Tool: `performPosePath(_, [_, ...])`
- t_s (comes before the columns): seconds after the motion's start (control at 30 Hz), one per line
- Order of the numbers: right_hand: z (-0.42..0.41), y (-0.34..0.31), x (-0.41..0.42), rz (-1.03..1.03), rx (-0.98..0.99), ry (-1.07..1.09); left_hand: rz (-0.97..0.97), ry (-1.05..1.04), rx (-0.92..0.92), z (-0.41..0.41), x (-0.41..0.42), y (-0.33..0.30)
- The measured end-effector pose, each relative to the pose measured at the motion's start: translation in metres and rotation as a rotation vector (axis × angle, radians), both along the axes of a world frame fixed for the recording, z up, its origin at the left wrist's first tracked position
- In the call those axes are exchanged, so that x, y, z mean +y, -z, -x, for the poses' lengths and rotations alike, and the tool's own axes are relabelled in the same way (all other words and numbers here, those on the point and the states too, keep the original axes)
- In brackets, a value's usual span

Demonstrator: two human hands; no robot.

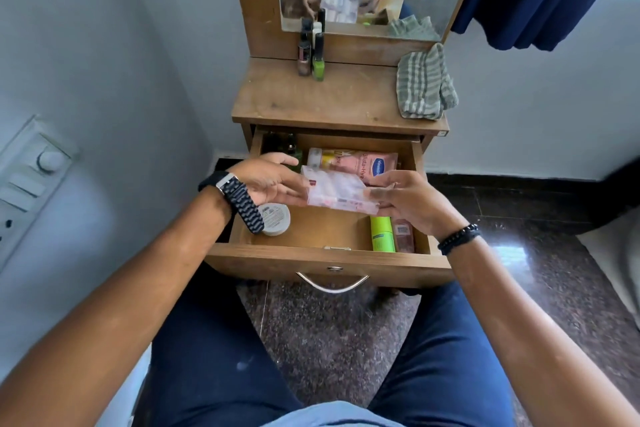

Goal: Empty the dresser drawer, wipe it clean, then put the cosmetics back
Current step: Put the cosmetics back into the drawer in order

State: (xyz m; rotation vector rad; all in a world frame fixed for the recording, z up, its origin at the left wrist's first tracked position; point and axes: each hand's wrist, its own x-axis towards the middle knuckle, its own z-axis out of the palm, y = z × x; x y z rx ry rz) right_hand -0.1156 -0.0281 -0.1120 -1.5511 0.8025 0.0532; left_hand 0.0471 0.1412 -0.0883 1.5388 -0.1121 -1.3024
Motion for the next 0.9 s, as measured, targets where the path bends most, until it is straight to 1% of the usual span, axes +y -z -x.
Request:
performPosePath(0.07, [-0.003, 0.006, -0.001, -0.006, 0.065, -0.055, -0.063, 0.064, -0.011, 0.003, -0.005, 0.01])
performPosePath(0.13, [-0.007, 0.011, -0.001, 0.056, 0.125, -0.114, -0.136, 0.124, -0.049, 0.006, -0.013, 0.022])
performPosePath(0.2, [-0.014, 0.014, 0.0, 0.191, 0.194, -0.197, -0.215, 0.208, -0.103, 0.008, -0.02, 0.035])
performPosePath(0.3, [-0.023, 0.018, 0.003, 0.45, 0.332, -0.358, -0.338, 0.349, -0.199, 0.008, -0.029, 0.051])
performPosePath(0.37, [-0.028, 0.024, 0.007, 0.598, 0.391, -0.437, -0.409, 0.395, -0.275, 0.008, -0.032, 0.059])
performPosePath(0.43, [-0.031, 0.032, 0.011, 0.685, 0.412, -0.492, -0.446, 0.418, -0.324, 0.009, -0.034, 0.063])
performPosePath(0.5, [-0.034, 0.038, 0.015, 0.736, 0.427, -0.54, -0.464, 0.421, -0.329, 0.01, -0.035, 0.068])
performPosePath(0.6, [-0.037, 0.039, 0.019, 0.734, 0.432, -0.594, -0.456, 0.425, -0.362, 0.009, -0.036, 0.073])
performPosePath(0.83, [-0.041, 0.034, 0.014, 0.825, 0.439, -0.643, -0.485, 0.525, -0.476, 0.012, -0.039, 0.074])
performPosePath(0.9, [-0.043, 0.032, 0.011, 0.911, 0.441, -0.643, -0.482, 0.529, -0.486, 0.012, -0.041, 0.075])
